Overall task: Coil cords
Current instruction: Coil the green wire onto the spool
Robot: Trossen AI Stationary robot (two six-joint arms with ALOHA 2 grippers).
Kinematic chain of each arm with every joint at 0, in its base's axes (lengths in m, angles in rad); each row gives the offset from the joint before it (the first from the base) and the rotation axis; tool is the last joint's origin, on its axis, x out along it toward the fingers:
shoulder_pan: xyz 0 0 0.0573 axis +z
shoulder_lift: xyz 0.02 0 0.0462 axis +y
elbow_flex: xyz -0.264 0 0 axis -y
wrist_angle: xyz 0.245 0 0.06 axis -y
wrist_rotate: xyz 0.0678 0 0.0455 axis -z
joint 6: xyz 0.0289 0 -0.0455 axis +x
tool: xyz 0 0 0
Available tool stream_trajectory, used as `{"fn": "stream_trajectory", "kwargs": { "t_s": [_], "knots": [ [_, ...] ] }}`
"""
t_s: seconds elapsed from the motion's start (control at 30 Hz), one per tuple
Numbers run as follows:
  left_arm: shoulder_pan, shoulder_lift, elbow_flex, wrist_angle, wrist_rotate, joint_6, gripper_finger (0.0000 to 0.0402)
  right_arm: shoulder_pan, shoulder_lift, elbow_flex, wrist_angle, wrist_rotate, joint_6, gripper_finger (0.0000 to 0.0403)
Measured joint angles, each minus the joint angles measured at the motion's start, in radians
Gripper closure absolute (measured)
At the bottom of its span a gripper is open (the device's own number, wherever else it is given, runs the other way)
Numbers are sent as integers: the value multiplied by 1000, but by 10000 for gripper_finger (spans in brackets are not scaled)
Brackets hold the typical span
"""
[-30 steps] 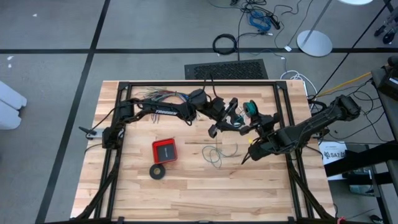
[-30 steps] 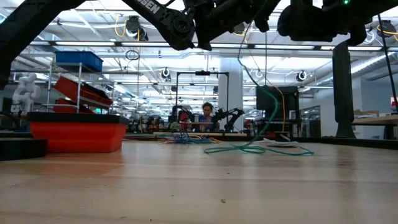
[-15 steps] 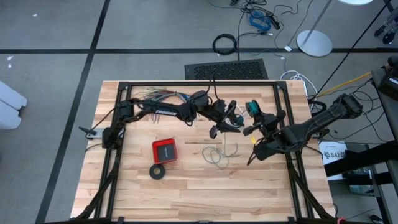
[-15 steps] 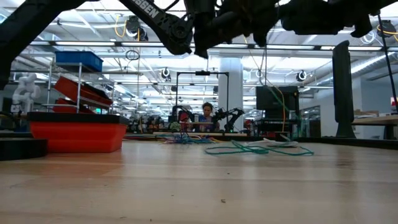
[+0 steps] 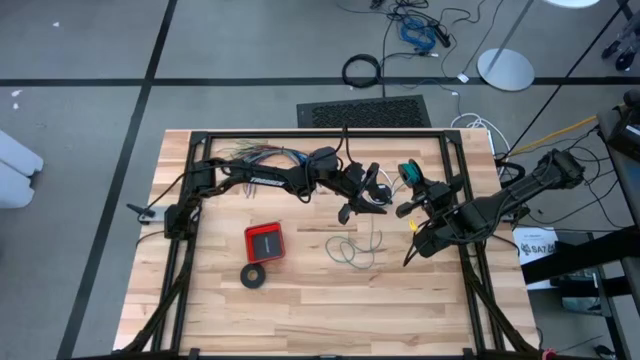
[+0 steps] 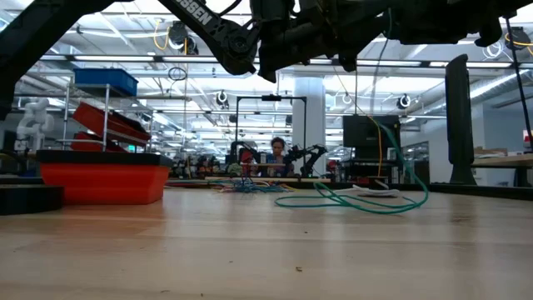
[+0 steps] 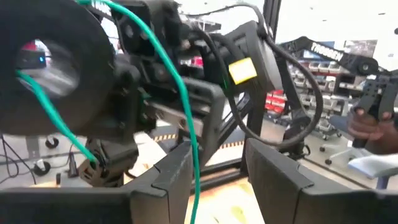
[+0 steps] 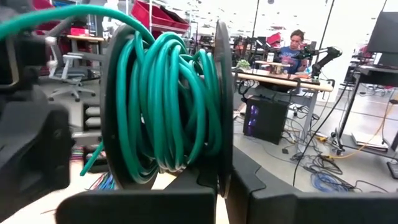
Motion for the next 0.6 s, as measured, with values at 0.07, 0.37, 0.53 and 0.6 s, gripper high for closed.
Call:
{"fn": "stream_trajectory", "kwargs": {
  "t_s": [0.07, 0.37, 0.53, 0.6],
  "knots": [
    [0, 0, 0, -28, -1, 18, 244, 0, -5, 0, -6, 0, 0, 403],
    [-15, 0, 0, -67, -47, 74, 244, 3, -9, 0, -7, 0, 0, 403],
    [-42, 0, 0, -103, -83, 124, 244, 3, -8, 0, -6, 0, 1, 403],
    [-49, 0, 0, -129, -140, 146, 244, 3, -8, 0, -5, 0, 2, 403]
  ]
}}
